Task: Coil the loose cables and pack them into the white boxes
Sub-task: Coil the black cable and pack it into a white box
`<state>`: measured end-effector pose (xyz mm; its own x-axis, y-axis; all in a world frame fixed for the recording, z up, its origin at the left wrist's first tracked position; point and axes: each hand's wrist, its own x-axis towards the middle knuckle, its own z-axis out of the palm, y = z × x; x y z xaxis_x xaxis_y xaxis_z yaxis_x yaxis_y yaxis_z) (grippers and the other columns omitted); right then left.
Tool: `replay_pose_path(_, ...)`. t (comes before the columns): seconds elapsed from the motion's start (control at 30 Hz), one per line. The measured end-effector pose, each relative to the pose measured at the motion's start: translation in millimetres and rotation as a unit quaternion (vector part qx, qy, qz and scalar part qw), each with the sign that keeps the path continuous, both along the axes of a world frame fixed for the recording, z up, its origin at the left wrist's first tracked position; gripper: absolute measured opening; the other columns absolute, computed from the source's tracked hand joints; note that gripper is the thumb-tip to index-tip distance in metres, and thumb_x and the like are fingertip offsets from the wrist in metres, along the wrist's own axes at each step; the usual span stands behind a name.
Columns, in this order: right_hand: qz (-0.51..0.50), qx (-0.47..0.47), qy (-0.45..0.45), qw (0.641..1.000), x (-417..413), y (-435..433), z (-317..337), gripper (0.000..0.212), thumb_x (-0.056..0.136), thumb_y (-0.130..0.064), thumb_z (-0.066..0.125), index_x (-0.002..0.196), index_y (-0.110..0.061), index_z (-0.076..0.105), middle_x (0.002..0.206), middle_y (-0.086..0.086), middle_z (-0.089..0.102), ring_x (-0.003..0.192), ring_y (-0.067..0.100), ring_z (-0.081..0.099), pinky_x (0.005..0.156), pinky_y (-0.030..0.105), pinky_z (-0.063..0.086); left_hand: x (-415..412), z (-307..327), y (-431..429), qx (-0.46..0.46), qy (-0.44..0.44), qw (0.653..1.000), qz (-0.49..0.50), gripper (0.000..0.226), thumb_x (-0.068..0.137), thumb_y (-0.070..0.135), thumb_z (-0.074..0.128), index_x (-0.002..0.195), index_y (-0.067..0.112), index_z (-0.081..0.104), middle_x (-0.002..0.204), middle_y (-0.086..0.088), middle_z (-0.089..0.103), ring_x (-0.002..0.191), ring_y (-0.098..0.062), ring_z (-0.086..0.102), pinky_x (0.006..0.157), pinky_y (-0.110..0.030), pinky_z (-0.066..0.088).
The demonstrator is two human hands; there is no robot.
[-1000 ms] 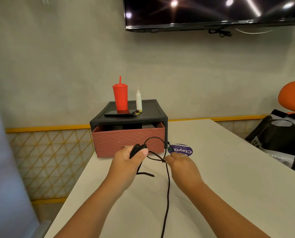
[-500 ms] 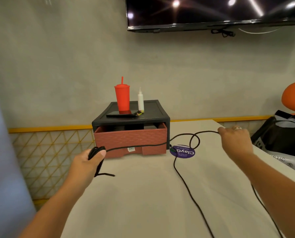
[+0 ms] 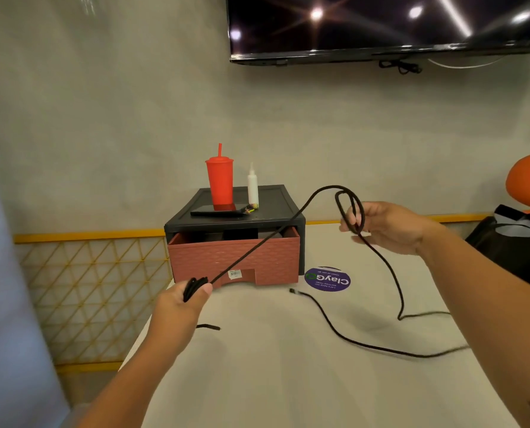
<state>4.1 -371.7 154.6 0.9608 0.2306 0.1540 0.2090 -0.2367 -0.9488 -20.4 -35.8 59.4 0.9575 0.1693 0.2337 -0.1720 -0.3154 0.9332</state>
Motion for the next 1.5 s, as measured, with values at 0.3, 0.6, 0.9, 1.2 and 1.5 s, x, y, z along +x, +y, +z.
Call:
replay_pose_path(0.3,-0.080,0.158,-0.021,0.984,2.8,-7.2,-20.1,0.029,0.099,-0.005,0.032,0.086,-0.009,0.058,0.052,-0.006,0.051,0.058,0.007,0.054,0.075,0.021,0.046,2.6,3.1,2.9,-0.049,0.009,0.999,0.016,0.016,0.092,0.030,0.056,0.076,0.027,0.057,0.077,-0.005,0.057,0.071,-0.021,0.050,0.071,-0.035,0.041)
replay_pose_path(0.6,-0.230,0.200,-0.024,0.952,12.1,-26.3,-49.6,0.030,0.102,-0.009,0.028,0.108,-0.012,0.057,0.043,-0.009,0.046,0.063,0.011,0.051,0.073,0.021,0.044,4.1,-2.4,5.3,-0.086,0.004,0.996,0.040,0.011,0.091,0.028,0.057,0.082,0.023,0.060,0.076,-0.001,0.058,0.073,-0.020,0.051,0.075,-0.034,0.039)
replay_pose_path(0.9,-0.304,0.349,0.147,0.874,15.6,-24.3,-78.6,0.034,0.099,-0.009,0.023,0.090,-0.015,0.055,0.041,-0.005,0.038,0.036,0.008,0.035,0.055,0.026,0.037,2.2,-1.4,3.8,-0.103,-0.015,0.994,0.040,0.007,0.092,0.025,0.057,0.095,0.019,0.060,0.076,0.002,0.057,0.077,-0.020,0.049,0.078,-0.033,0.038)
replay_pose_path(1.2,-0.334,-0.203,-0.029,0.920,22.7,7.4,-97.2,0.016,0.094,-0.009,0.047,0.081,-0.009,0.057,0.081,0.007,0.057,0.074,0.018,0.050,0.055,0.023,0.037,-2.3,-2.0,-0.1,-0.096,-0.013,0.995,0.025,0.015,0.092,0.025,0.056,0.078,0.030,0.056,0.079,0.001,0.060,0.074,-0.014,0.052,0.073,-0.032,0.038)
replay_pose_path(1.5,-0.283,0.029,-0.059,0.957,14.3,26.2,-67.2,0.031,0.097,-0.013,0.039,0.068,-0.016,0.051,0.091,0.004,0.050,0.087,0.018,0.042,0.066,0.027,0.032,3.1,-10.8,5.0,-0.078,-0.003,0.996,0.037,0.014,0.091,0.029,0.057,0.077,0.027,0.059,0.076,-0.005,0.060,0.073,-0.020,0.052,0.068,-0.034,0.041)
